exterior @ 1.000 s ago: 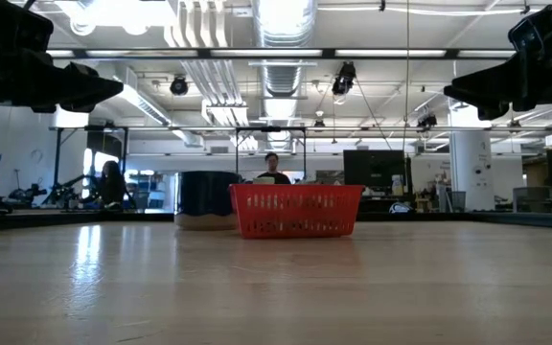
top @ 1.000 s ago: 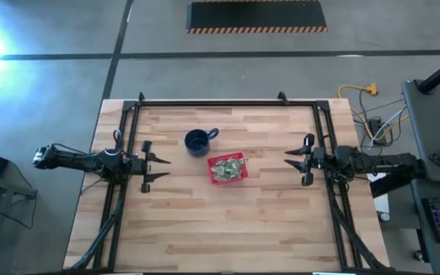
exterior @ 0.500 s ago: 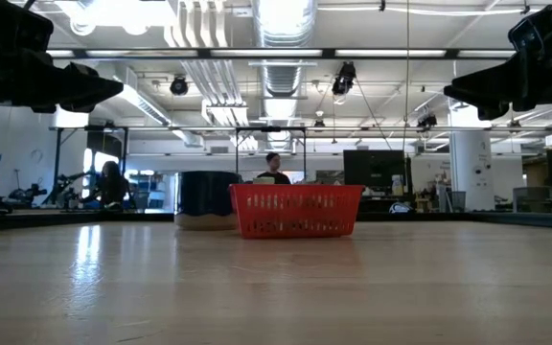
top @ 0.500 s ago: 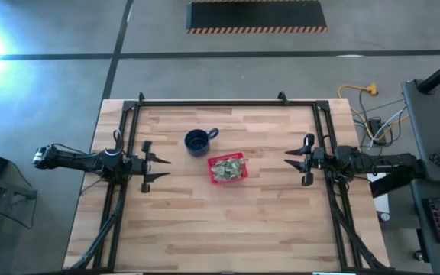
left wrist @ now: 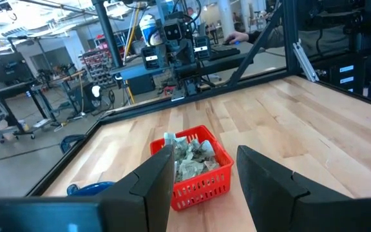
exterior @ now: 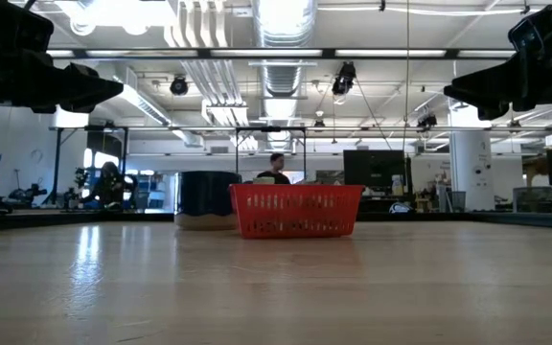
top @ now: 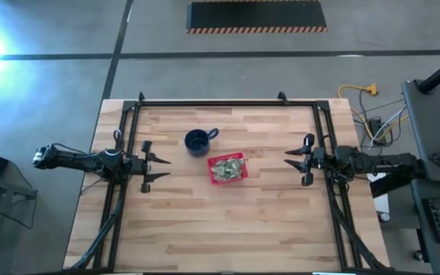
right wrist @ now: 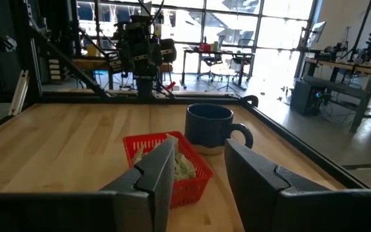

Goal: Pick and place Stevia / Truvia into bins
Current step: Return to Home Position

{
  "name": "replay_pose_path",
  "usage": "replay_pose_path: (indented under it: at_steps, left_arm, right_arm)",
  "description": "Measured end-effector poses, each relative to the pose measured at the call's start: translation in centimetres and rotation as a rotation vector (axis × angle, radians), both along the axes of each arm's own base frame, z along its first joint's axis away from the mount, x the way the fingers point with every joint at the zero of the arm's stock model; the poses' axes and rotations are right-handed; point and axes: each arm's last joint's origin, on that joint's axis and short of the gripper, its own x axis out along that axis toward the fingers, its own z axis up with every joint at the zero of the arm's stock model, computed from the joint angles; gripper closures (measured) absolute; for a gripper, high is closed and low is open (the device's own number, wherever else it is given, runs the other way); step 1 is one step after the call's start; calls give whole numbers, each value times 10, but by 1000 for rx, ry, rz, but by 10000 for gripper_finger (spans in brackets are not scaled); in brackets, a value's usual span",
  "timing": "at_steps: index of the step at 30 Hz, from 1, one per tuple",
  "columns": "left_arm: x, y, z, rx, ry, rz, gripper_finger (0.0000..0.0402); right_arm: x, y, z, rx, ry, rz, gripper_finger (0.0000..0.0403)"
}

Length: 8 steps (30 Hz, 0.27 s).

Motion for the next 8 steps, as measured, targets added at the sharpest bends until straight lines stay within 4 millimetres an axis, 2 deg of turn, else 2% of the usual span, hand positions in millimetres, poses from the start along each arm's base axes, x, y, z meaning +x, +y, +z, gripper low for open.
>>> replay_pose_path:
  at_steps: [8]
  left_arm:
    - [0, 0, 0, 0, 0, 0, 248]
  right_arm:
    - [0, 0, 0, -2, 0, 0, 279]
